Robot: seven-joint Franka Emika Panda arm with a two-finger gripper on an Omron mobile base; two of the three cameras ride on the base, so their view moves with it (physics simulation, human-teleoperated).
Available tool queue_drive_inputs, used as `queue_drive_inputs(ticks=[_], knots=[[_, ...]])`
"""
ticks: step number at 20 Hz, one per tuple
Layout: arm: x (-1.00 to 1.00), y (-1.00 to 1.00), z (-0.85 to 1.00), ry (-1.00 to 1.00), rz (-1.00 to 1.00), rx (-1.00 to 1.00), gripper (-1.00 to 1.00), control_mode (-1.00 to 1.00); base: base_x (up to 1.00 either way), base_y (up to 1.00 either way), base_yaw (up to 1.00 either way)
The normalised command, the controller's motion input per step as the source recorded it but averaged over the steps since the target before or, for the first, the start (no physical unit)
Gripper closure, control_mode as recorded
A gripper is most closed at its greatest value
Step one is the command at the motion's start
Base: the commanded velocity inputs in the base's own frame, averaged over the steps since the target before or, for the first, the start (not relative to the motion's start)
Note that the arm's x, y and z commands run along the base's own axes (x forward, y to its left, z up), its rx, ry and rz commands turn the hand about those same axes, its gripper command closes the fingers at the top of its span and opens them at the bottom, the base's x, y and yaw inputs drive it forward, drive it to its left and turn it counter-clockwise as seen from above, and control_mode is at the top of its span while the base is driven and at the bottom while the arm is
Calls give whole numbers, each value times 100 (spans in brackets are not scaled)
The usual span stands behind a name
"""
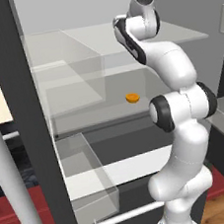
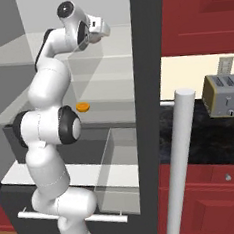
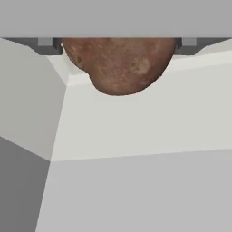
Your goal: Open the fridge, remove the orange, potato, and fish, and place them on any counter.
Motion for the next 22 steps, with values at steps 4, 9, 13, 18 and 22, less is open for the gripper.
queue_drive_inputs(ticks=[4,9,13,18,22], knots=[[-77,0,-45,-11,0,0,100,-100,0,0,0],[-100,0,-31,-40,0,0,100,-100,0,0,0],[-100,0,0,-22,0,0,100,-100,0,0,0],[-100,11,29,3,6,0,100,-100,0,0,0],[-100,22,-1,9,10,0,100,-100,0,0,0]])
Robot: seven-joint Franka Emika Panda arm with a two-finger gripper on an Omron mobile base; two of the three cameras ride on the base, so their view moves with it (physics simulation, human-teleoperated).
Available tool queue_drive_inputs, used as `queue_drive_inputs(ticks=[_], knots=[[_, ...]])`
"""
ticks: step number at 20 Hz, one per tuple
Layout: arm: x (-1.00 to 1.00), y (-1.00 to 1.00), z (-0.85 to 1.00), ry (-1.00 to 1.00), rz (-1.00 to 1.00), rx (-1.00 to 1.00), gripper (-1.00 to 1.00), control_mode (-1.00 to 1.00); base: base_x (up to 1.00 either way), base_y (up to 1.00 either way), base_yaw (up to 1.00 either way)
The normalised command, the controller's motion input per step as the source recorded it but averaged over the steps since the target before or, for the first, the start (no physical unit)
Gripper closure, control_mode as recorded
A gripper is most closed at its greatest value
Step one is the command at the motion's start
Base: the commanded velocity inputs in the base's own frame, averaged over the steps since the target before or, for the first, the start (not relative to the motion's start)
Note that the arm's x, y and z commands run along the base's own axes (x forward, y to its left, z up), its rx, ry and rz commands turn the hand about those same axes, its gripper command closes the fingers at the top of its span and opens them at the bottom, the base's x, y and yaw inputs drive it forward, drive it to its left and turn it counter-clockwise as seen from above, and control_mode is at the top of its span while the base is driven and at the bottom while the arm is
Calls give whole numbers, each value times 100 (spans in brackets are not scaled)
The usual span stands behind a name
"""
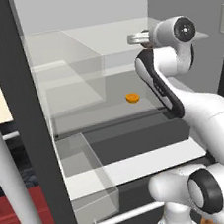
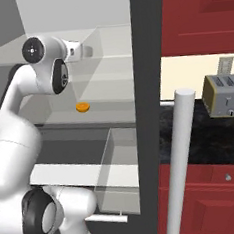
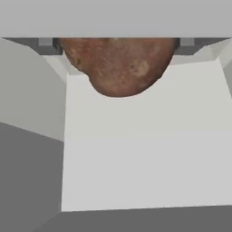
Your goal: Open the fridge, remove the orange, potato, and fish, and place them on any counter.
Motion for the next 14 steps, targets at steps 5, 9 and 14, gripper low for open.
queue_drive_inputs(ticks=[5,9,14], knots=[[-100,14,-28,8,6,0,100,-100,0,0,0],[-25,2,-13,4,1,-1,100,100,-75,2,0],[0,0,0,0,0,0,100,100,-100,15,-1]])
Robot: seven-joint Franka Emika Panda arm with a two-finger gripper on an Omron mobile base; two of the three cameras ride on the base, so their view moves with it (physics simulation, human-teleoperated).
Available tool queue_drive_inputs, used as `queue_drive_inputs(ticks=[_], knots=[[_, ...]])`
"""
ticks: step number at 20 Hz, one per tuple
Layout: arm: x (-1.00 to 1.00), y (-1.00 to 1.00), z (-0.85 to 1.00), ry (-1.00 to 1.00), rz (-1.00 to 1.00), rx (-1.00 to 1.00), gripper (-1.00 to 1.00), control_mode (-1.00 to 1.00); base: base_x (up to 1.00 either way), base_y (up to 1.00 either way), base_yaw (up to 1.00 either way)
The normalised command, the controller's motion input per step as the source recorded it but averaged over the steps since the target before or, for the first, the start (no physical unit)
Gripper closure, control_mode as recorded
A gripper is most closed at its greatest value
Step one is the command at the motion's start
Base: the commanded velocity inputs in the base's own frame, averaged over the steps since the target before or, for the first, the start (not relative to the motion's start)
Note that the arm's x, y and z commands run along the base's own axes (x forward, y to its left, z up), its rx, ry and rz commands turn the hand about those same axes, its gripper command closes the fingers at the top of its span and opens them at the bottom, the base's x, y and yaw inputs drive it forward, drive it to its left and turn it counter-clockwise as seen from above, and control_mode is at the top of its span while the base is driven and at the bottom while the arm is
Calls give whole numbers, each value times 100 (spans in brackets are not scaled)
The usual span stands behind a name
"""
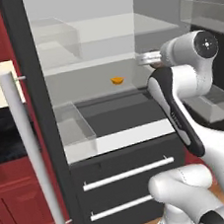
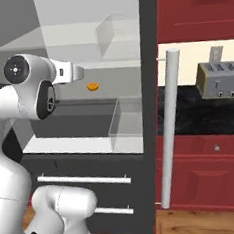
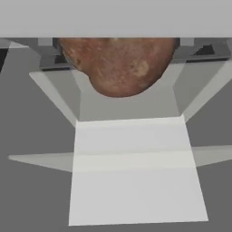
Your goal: Open the fridge, remove the orange, potato, and fish, and place them on any counter.
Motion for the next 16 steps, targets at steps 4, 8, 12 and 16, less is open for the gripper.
queue_drive_inputs(ticks=[4,8,12,16], knots=[[0,0,0,0,0,0,100,100,-100,23,-14],[0,0,0,0,0,0,100,100,-100,2,-47],[0,0,0,0,0,0,100,100,-100,0,-62],[0,0,0,0,0,0,100,100,-91,-18,-65]])
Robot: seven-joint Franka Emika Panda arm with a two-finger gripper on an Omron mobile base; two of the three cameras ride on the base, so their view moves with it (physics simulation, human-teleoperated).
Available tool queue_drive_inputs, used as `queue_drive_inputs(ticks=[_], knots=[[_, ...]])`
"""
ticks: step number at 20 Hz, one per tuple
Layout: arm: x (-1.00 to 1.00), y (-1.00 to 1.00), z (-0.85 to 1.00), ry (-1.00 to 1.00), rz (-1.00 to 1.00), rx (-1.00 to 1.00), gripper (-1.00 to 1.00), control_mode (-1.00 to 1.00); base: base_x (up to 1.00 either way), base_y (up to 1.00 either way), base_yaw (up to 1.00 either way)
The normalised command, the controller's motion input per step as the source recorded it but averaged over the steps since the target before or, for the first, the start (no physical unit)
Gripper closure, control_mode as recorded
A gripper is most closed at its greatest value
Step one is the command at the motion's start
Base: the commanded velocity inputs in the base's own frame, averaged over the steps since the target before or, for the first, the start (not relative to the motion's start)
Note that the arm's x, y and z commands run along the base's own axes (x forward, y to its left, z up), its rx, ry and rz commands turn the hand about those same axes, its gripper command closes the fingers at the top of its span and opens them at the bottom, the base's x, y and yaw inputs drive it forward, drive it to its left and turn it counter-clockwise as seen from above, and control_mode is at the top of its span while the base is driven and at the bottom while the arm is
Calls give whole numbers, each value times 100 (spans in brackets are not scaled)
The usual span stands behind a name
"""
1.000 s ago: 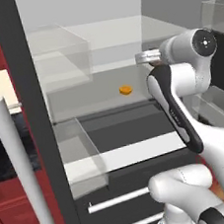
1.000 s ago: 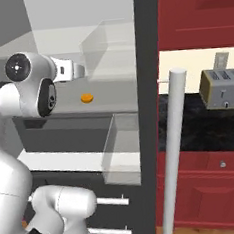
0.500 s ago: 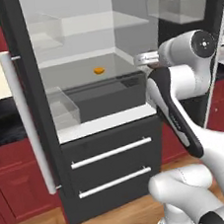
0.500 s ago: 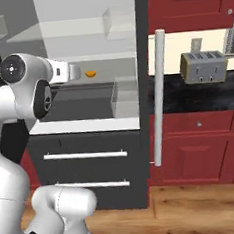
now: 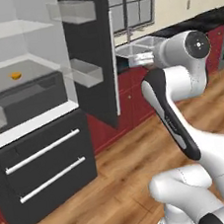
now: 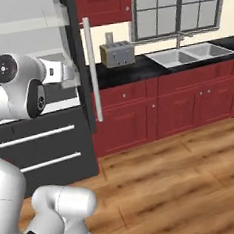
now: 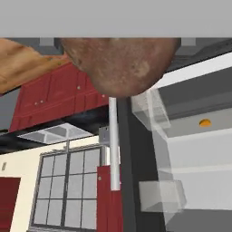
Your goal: Open the fridge, remove the orange, potato, and fish, and place them on any counter.
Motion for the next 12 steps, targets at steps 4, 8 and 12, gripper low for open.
queue_drive_inputs(ticks=[4,8,12], knots=[[0,0,0,0,0,0,100,100,-97,-41,-59],[0,0,0,0,0,0,100,100,-100,-52,-53],[0,0,0,0,0,0,100,100,-100,-55,-51]])
